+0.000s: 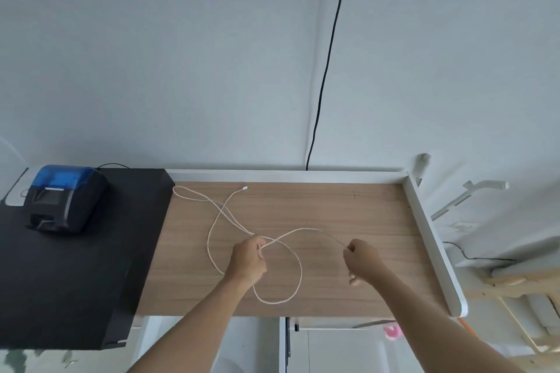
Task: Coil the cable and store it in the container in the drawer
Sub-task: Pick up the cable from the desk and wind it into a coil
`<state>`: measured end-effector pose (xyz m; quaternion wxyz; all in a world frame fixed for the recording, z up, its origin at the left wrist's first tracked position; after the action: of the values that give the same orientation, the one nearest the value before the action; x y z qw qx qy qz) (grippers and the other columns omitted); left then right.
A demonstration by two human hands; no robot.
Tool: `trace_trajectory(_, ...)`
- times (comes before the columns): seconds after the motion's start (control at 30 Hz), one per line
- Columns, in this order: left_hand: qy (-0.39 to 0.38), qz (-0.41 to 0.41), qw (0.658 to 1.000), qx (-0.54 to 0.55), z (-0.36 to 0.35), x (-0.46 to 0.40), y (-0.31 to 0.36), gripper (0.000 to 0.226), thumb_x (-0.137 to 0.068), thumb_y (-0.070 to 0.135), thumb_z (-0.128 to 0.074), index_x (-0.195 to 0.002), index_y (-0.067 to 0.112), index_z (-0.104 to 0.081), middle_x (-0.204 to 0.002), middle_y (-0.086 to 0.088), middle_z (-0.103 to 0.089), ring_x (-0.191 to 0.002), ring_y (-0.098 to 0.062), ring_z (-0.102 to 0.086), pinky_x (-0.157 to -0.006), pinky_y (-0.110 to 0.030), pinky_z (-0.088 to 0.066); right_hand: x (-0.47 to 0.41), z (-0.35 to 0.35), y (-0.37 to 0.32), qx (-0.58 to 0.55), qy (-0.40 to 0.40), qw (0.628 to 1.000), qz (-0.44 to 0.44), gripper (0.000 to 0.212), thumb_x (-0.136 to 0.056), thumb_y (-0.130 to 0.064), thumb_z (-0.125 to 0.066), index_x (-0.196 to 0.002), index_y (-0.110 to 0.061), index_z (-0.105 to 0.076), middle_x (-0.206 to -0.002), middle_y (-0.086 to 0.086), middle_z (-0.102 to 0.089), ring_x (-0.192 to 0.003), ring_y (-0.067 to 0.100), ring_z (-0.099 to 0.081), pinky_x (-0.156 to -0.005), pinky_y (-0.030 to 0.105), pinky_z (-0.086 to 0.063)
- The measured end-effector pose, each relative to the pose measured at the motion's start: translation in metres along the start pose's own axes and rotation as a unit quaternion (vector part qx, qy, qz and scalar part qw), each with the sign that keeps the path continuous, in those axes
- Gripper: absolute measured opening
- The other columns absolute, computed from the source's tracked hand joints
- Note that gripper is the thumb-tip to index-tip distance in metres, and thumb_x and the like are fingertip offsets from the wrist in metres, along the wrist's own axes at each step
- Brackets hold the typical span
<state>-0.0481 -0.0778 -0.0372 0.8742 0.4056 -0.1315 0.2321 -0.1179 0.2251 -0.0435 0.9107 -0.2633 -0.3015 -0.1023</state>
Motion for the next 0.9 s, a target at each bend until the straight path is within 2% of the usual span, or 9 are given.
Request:
trace_trajectory(0.1, 0.045, -0.024, 0.999, -0.013, 0.044, 0.003, 0.007, 0.056, -0.089, -0.012, -0.049, -0.134, 0.012, -0.073, -0.09, -0.013, -0.079, -0.083, -0.032, -0.081, -0.087, -0.037, -0.065, 0.013, 0.012, -0.021, -0.108, -0.015, 0.994, 0.003, 0.016, -0.099, -0.009, -0.05, -0.093, -0.004, -0.064, -0.065, 0.005, -0.049, -0.045, 0.021, -0.047, -0.046, 0.027, -0.038)
trace_trajectory(0.2, 0.053, -0.027, 0.998, -0.017, 0.08, 0.008, 0.004, 0.06, -0.086, -0.015, -0.048, -0.13, 0.015, -0.075, -0.076, -0.003, -0.07, -0.066, -0.024, -0.077, -0.083, -0.033, -0.064, 0.028, 0.009, -0.041, -0.3, -0.08, 0.95, -0.035, 0.015, -0.098, -0.006, -0.051, -0.084, -0.011, -0.055, -0.058, -0.001, -0.031, -0.044, 0.014, -0.023, -0.041, 0.023, -0.023)
trace_trajectory(0.3, 0.084, -0.035, 0.995, -0.047, 0.113, 0.009, -0.004, 0.049, -0.085, -0.014, -0.052, -0.114, 0.013, -0.082, -0.086, -0.008, -0.075, -0.089, -0.032, -0.079, -0.089, -0.037, -0.063, 0.043, 0.003, -0.068, -0.509, -0.159, 0.843, -0.07, 0.034, -0.099, -0.013, -0.046, -0.065, -0.019, -0.047, -0.048, -0.006, -0.024, -0.034, 0.012, -0.021, -0.035, 0.019, -0.02)
trace_trajectory(0.4, 0.089, -0.041, 0.994, -0.055, 0.133, 0.015, -0.013, 0.044, -0.089, -0.014, -0.051, -0.107, 0.008, -0.084, -0.106, -0.015, -0.082, -0.104, -0.031, -0.076, -0.09, -0.027, -0.056, 0.063, 0.007, -0.101, -0.642, -0.209, 0.736, -0.043, 0.038, -0.098, -0.018, -0.053, -0.06, -0.017, -0.049, -0.051, -0.003, -0.027, -0.04, 0.014, -0.025, -0.039, 0.026, -0.025)
trace_trajectory(0.57, 0.027, -0.116, 0.99, -0.076, 0.142, 0.038, -0.014, 0.054, -0.091, -0.013, -0.046, -0.097, 0.024, -0.085, -0.098, -0.003, -0.083, -0.096, -0.016, -0.076, -0.094, -0.032, -0.061, 0.096, 0.015, -0.148, -0.804, -0.226, 0.549, 0.022, 0.016, -0.089, -0.006, -0.054, -0.075, -0.011, -0.059, -0.055, -0.003, -0.028, -0.056, 0.013, -0.012, -0.051, 0.027, -0.021)
trace_trajectory(0.63, 0.007, -0.157, 0.984, -0.079, 0.142, 0.057, -0.01, 0.05, -0.094, -0.011, -0.047, -0.101, 0.021, -0.085, -0.089, 0.012, -0.078, -0.09, -0.004, -0.073, -0.085, -0.018, -0.057, 0.101, 0.02, -0.159, -0.842, -0.188, 0.504, 0.036, 0.017, -0.089, 0.0, -0.051, -0.085, -0.008, -0.065, -0.058, -0.003, -0.028, -0.056, 0.014, -0.015, -0.057, 0.025, -0.021)
trace_trajectory(0.7, -0.011, -0.202, 0.975, -0.088, 0.144, 0.08, -0.005, 0.045, -0.097, -0.007, -0.048, -0.108, 0.018, -0.084, -0.086, 0.022, -0.07, -0.088, 0.005, -0.069, -0.08, -0.005, -0.048, 0.102, 0.022, -0.164, -0.864, -0.135, 0.483, 0.038, 0.027, -0.099, 0.004, -0.041, -0.093, -0.006, -0.065, -0.063, -0.002, -0.035, -0.057, 0.014, -0.025, -0.061, 0.026, -0.027)
trace_trajectory(0.8, -0.049, -0.264, 0.959, -0.09, 0.146, 0.115, 0.001, 0.041, -0.097, 0.0, -0.05, -0.116, 0.019, -0.081, -0.094, 0.018, -0.073, -0.091, 0.002, -0.07, -0.083, -0.009, -0.049, 0.106, 0.025, -0.171, -0.867, -0.066, 0.489, 0.065, 0.034, -0.107, 0.005, -0.031, -0.089, -0.009, -0.057, -0.078, 0.004, -0.052, -0.066, 0.018, -0.045, -0.078, 0.031, -0.048)
trace_trajectory(0.9, -0.075, -0.319, 0.941, -0.08, 0.156, 0.151, 0.018, 0.034, -0.097, 0.013, -0.052, -0.11, 0.024, -0.082, -0.1, 0.013, -0.076, -0.092, 0.001, -0.069, -0.081, -0.015, -0.053, 0.114, 0.02, -0.183, -0.821, -0.039, 0.56, 0.099, 0.035, -0.113, -0.003, -0.029, -0.091, -0.011, -0.054, -0.103, 0.015, -0.07, -0.092, 0.023, -0.069, -0.105, 0.042, -0.05)
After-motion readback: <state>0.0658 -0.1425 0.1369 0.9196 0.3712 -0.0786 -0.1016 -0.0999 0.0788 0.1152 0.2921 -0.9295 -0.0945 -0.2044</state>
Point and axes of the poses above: each hand's wrist, its own x-axis away from the middle knuckle, its own z-axis out of the back of the hand, y = z × x, the point moved 8 cm from there along -x, towards the middle knuckle
